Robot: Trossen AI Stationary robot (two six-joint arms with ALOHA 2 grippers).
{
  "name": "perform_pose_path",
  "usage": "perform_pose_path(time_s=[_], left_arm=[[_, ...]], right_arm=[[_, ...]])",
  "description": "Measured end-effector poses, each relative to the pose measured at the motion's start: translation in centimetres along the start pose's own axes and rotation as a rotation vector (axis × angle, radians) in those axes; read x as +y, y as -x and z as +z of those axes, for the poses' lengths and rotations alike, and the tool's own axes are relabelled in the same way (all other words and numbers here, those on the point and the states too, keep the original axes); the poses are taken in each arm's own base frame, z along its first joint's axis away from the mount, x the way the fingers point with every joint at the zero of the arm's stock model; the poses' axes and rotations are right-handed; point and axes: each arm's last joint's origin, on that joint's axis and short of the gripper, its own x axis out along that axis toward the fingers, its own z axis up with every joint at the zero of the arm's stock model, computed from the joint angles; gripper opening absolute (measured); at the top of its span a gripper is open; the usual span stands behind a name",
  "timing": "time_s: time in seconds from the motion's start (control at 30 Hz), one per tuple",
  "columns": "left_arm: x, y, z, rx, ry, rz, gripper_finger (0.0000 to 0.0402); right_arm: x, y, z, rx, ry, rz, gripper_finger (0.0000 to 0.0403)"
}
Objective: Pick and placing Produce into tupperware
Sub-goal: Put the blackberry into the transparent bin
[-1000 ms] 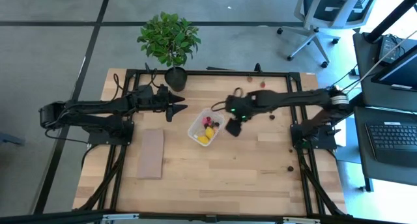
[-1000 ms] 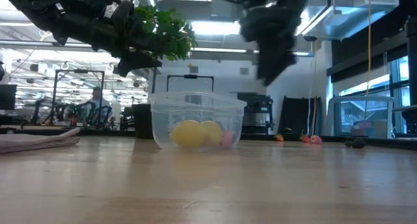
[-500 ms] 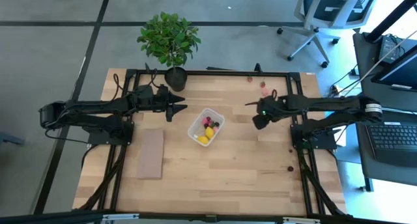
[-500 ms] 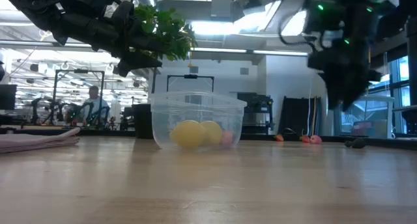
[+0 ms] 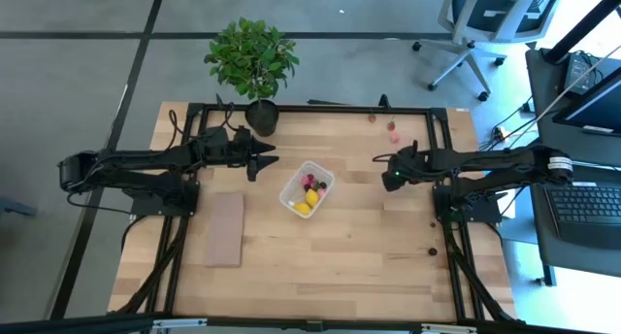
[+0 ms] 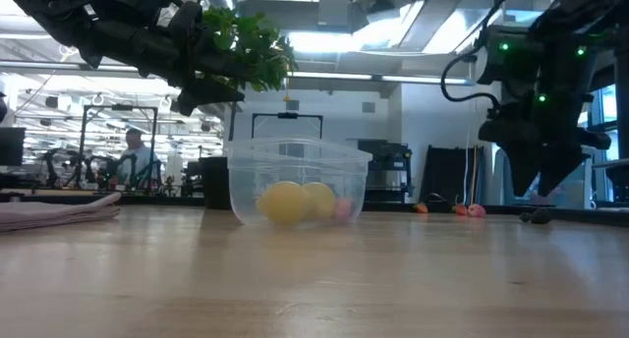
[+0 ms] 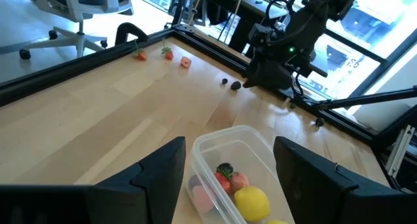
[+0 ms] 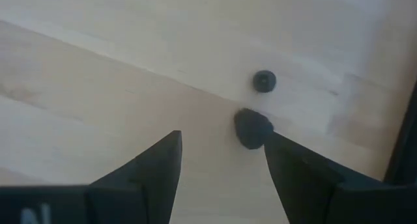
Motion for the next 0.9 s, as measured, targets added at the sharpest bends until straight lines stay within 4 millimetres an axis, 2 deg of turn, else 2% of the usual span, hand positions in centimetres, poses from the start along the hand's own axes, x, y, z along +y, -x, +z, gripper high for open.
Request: perform_pose_path(time_s=[0.53, 0.9], left_arm=[[0.0, 0.0, 0.0, 0.000, 0.005, 0.000, 0.0225], [0.0, 0.0, 0.0, 0.000, 0.005, 0.000, 0.0225]], right_arm=[[-1.5, -2.8, -0.1, -0.025, -0.002, -0.006, 0.0221], [-1.8, -3.6, -0.2, 0.001, -0.040, 0.044, 0.0219]])
